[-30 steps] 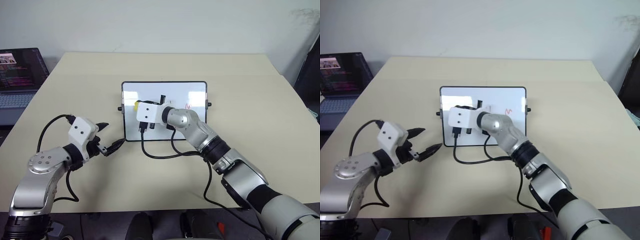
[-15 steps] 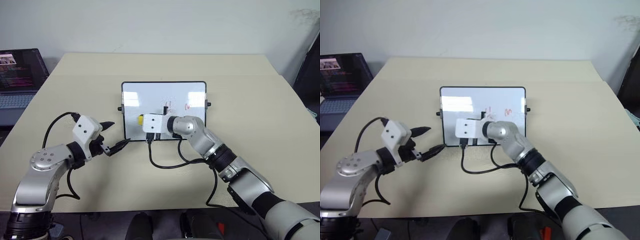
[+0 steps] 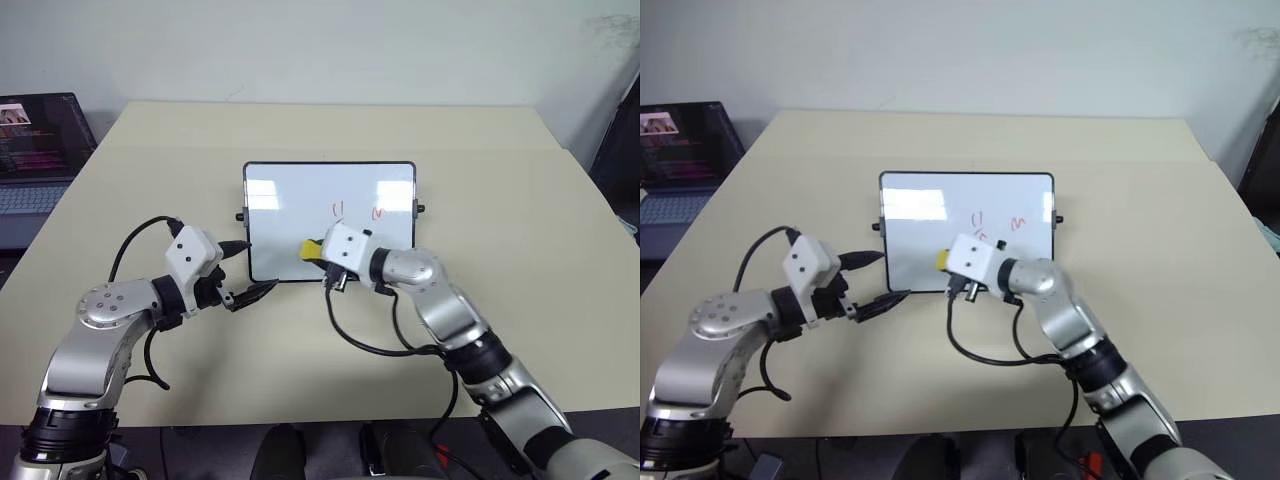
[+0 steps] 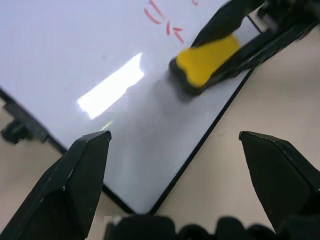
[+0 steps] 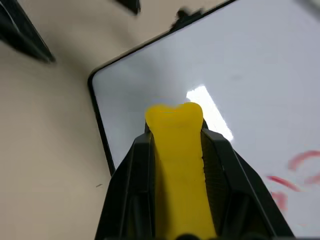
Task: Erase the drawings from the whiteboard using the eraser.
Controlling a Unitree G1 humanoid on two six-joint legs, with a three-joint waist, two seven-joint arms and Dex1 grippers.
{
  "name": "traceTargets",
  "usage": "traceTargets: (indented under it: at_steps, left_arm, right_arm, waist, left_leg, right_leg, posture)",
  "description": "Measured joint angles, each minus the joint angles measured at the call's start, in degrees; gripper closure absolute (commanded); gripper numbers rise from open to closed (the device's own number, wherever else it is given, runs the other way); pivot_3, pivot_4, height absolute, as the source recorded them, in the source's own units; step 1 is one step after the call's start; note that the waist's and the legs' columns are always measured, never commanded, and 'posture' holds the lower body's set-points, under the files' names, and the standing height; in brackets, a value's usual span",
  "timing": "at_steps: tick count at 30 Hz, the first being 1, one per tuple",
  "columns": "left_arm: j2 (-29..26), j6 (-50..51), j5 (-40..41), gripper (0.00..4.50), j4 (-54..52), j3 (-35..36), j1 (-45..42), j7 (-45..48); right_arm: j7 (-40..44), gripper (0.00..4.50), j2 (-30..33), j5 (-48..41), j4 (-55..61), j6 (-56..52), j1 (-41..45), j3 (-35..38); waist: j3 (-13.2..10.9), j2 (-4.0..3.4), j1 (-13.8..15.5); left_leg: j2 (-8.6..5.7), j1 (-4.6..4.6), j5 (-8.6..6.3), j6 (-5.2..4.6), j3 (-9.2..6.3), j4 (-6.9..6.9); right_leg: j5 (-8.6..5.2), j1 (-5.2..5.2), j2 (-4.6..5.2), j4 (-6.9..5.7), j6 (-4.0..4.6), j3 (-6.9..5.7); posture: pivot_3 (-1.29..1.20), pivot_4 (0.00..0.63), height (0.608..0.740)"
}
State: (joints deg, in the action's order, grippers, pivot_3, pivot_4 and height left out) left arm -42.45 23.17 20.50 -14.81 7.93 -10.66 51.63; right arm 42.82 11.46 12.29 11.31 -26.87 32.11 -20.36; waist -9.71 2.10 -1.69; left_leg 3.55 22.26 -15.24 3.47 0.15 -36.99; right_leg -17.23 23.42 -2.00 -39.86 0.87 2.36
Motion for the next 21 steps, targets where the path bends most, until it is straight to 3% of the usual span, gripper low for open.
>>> traceTargets:
  at_steps: [6,12,21]
  left_arm:
    - [-0.05,-0.02,-0.08,0.0,1.94,-1.52,-2.45,1.67]
    - [-0.06,-0.13,-0.11,0.0,3.57,-1.96,-3.75,2.73]
    - [-0.12,-0.11,-0.15,0.0,4.07,-2.66,-4.19,3.56]
  right_arm:
    - [0.03,3.55,5.27,-2.37,11.03,-9.61,-8.47,1.62]
    - [-3.44,3.55,6.18,-2.25,11.96,-10.2,-8.43,1.53]
    - [-11.3,3.55,1.16,-1.3,-1.42,-2.21,3.4,0.98]
  waist:
    - [-0.02,0.0,-0.31]
    - [-0.02,0.01,-0.37]
    - [-0.03,0.02,-0.25]
  left_leg:
    - [-0.05,-0.05,0.0,0.0,0.06,-0.03]
    - [-0.05,-0.07,0.0,0.0,0.07,-0.02]
    - [-0.03,-0.05,0.0,0.0,0.1,-0.03]
  right_leg:
    - [-0.02,0.0,-0.01,-0.04,-0.02,0.08]
    - [-0.02,0.0,-0.12,-0.03,-0.03,0.09]
    - [-0.01,0.01,-0.12,-0.02,-0.01,0.12]
  posture:
    - [0.0,0.15,0.74]
    - [0.0,0.15,0.74]
    - [0.0,0.15,0.74]
